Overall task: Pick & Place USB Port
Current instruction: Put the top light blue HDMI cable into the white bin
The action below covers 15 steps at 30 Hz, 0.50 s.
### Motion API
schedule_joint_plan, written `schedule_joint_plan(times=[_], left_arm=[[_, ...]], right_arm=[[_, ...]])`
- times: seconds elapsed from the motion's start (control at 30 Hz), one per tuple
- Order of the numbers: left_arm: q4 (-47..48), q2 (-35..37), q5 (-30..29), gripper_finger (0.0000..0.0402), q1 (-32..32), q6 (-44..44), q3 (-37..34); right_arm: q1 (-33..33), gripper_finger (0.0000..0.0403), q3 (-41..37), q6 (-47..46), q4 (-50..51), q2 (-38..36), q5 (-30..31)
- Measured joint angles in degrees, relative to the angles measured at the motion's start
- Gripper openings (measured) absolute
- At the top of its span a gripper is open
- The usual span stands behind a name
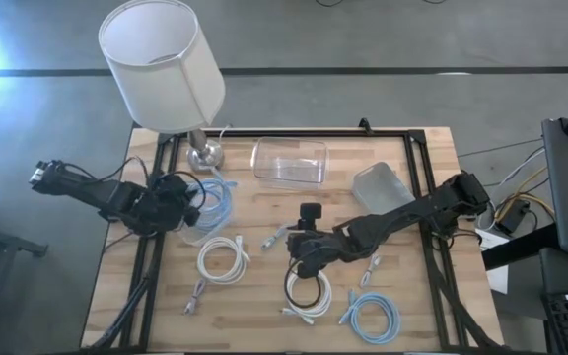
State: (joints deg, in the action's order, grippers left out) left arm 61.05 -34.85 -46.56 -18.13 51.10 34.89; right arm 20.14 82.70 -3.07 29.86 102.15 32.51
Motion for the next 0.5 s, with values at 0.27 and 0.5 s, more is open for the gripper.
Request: schedule_joint_plan(times=[0.27,0.5], left_arm=[[1.9,-2.5,7.6,0.004,0.0,3.2,-0.7],[1.9,-4.9,14.3,0.0041,0.0,5.1,-1.8]], right_arm=[[0.0,0.0169,0.0,0.0,0.0,0.0,0.0],[0.0,0.0169,0.0,0.0,0.0,0.0,0.0]])
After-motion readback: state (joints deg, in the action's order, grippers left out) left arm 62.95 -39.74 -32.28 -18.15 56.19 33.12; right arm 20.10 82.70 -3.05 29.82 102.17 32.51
